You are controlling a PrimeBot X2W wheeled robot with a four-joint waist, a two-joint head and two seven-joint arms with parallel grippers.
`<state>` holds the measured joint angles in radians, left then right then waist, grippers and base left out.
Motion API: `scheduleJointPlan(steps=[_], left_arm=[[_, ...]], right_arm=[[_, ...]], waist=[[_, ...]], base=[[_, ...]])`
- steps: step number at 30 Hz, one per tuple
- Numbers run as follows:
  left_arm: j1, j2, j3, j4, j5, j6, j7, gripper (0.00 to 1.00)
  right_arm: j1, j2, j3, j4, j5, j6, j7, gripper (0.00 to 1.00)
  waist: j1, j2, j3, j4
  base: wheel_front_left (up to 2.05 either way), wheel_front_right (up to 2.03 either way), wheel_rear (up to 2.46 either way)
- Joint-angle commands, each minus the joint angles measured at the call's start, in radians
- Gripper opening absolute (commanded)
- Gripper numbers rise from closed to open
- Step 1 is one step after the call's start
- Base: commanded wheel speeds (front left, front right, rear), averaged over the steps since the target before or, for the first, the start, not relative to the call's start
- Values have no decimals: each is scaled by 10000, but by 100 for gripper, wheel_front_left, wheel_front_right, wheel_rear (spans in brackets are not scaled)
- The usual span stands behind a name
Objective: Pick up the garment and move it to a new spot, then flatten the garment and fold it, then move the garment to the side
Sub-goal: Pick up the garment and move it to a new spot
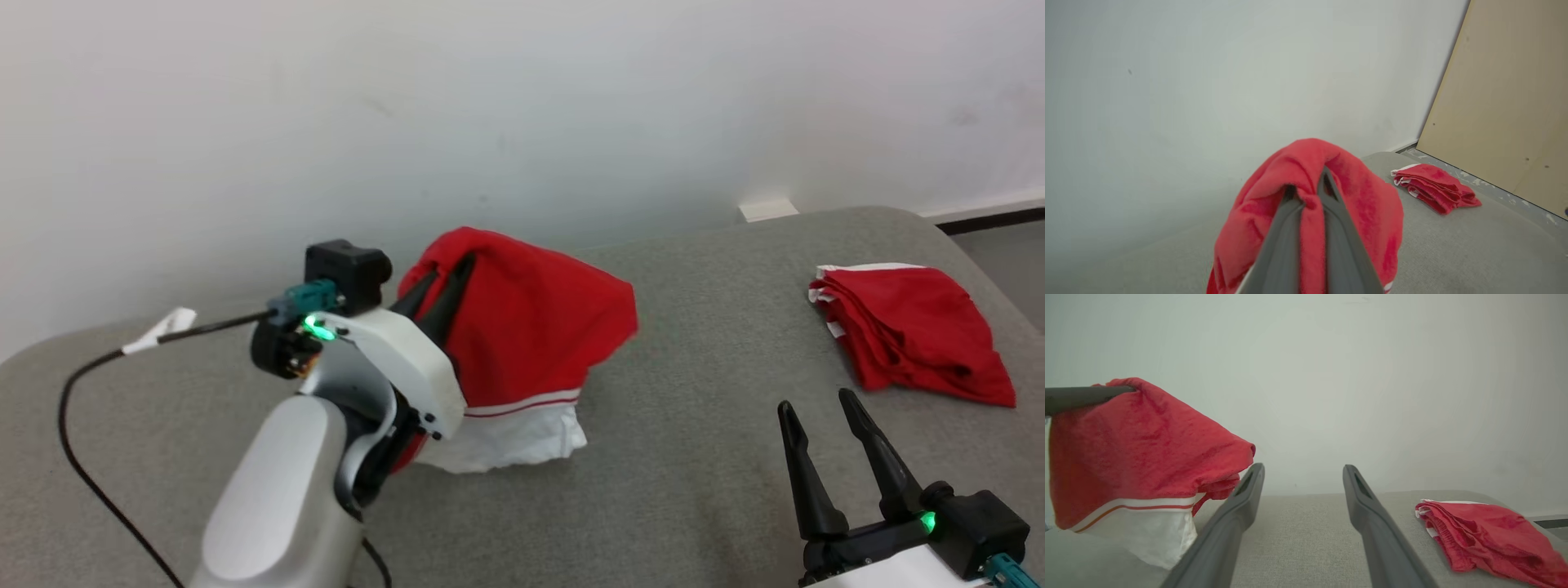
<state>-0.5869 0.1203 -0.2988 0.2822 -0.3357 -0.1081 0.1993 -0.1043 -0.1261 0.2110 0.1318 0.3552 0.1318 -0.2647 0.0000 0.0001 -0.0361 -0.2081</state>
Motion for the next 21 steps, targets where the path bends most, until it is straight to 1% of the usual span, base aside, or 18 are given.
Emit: scheduleJointPlan(steps=[1,5,9,10,11,12,13,14,18,21], left_arm=[[331,-178,-102,155,-186,94,-206,0],[747,-506,-452,1041,-397,152,-971,0],[1039,-641,-1023,2522,-629,94,-1653,0],[1033,-649,-1240,2907,-635,50,-1740,10],[1046,-657,-1452,3329,-710,14,-1759,35],[1048,-662,-1630,3704,-856,-37,-1763,80],[1048,-662,-1630,3704,-856,-37,-1763,80],[977,-658,-1817,4035,-869,-41,-1787,100],[588,-672,-2372,4669,-1293,-124,-2305,100],[319,-673,-2663,4842,-1470,-58,-2728,100]], right_arm=[[-110,-27,4,13,21,-21,12,100],[-227,29,185,65,109,-22,12,100],[-371,-31,235,115,175,-22,12,100],[-393,-39,272,120,199,-22,10,100],[-401,-54,291,126,217,-22,12,100],[-391,-66,302,131,221,-22,12,100],[-391,-66,302,131,221,-22,12,100],[-385,-68,317,141,223,-22,12,100],[-343,-123,291,167,239,-22,12,100],[-274,-134,295,180,214,-22,11,100]], waist=[[0,-1,77,-476],[0,-1,213,-974],[0,-1,319,-1304],[0,-1,339,-1367],[0,-1,359,-1413],[0,-1,376,-1439],[0,-1,376,-1439],[0,-1,392,-1455],[0,-1,425,-1337],[0,-1,401,-1084]], base=[[0,0,0],[0,0,0],[0,0,0],[0,0,0],[0,0,0],[0,0,0],[0,0,0],[0,0,0],[0,0,0],[0,0,0]])
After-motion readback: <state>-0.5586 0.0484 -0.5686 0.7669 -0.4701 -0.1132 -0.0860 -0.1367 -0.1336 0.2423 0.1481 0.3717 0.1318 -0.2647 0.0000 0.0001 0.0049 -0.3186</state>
